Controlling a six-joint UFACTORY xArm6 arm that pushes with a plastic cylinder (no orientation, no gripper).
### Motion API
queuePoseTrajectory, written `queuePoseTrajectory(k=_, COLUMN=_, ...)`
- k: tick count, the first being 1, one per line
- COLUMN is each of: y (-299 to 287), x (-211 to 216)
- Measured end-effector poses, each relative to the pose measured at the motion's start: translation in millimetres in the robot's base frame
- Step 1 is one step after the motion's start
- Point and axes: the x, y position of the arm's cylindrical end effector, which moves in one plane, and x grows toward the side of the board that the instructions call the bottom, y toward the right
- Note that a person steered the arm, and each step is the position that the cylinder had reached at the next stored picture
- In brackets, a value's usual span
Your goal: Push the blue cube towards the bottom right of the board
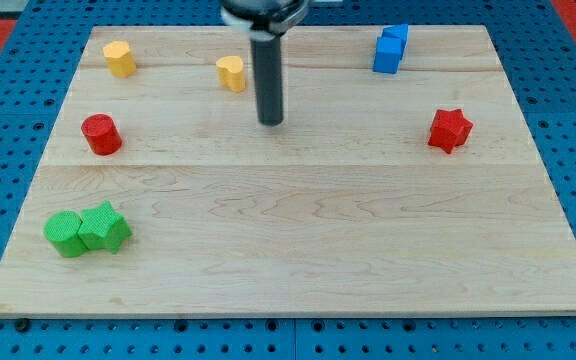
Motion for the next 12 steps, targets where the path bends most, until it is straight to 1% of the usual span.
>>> queuePoseTrajectory(k=1, y=6.9, x=-49.1)
queuePoseTrajectory(k=3, y=81.6, x=-130.1)
queuePoseTrajectory(k=4, y=106.9, x=-161.2)
queuePoseTrajectory(k=5, y=128.9, x=-160.6)
queuePoseTrajectory(k=6, y=192.1, x=-160.6)
queuePoseTrajectory(k=7, y=198.6, x=-145.3)
queuePoseTrajectory(k=9, y=153.7, x=-102.2)
queuePoseTrajectory(k=10, y=170.0, x=-112.4)
queuePoseTrajectory(k=11, y=198.6, x=-146.2)
queuePoseTrajectory(k=12, y=154.1, x=-151.1)
